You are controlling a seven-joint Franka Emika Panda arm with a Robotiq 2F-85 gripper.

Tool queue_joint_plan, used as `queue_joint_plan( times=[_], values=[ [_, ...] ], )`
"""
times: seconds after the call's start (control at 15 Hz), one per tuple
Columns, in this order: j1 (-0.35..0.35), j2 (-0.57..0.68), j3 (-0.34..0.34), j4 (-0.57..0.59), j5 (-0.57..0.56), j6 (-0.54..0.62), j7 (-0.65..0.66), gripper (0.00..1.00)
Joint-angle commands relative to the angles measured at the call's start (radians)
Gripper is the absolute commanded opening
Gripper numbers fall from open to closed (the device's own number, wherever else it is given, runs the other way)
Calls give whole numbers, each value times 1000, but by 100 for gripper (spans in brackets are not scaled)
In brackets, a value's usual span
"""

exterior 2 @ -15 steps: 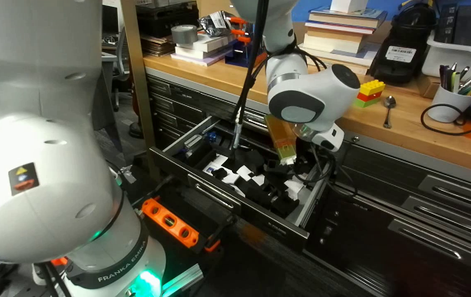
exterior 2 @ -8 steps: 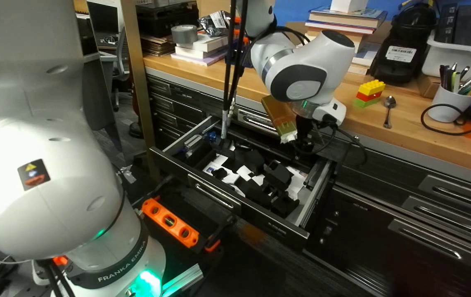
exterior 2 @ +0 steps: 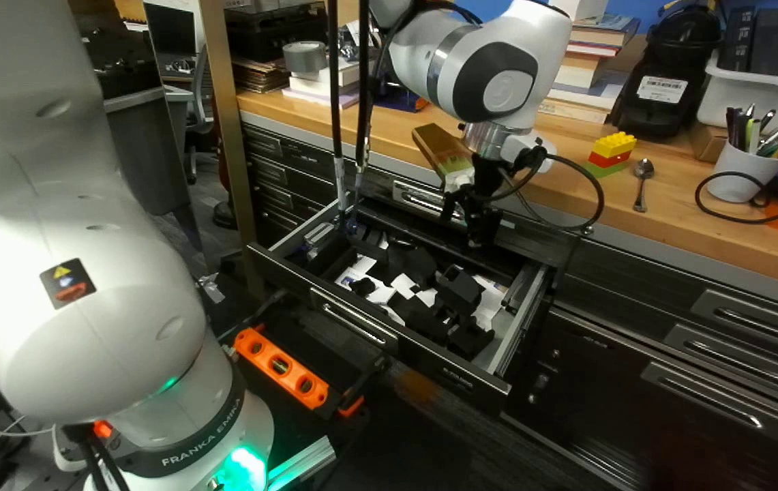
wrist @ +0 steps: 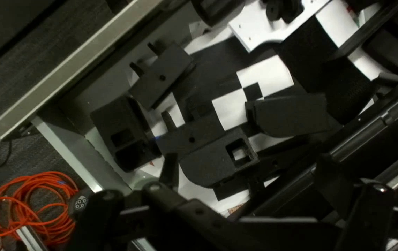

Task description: Put the black objects in the drawer and close it

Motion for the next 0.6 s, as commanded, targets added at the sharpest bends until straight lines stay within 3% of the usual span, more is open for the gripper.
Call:
queue_joint_plan(
  times=[0.0, 0.27, 0.53],
  values=[
    [28, -100, 10, -32, -36, -111, 96, 100],
    [49, -156, 42, -81, -24, -168, 202, 100],
    [68, -189, 85, -162, -20, -148, 352, 100]
  ],
)
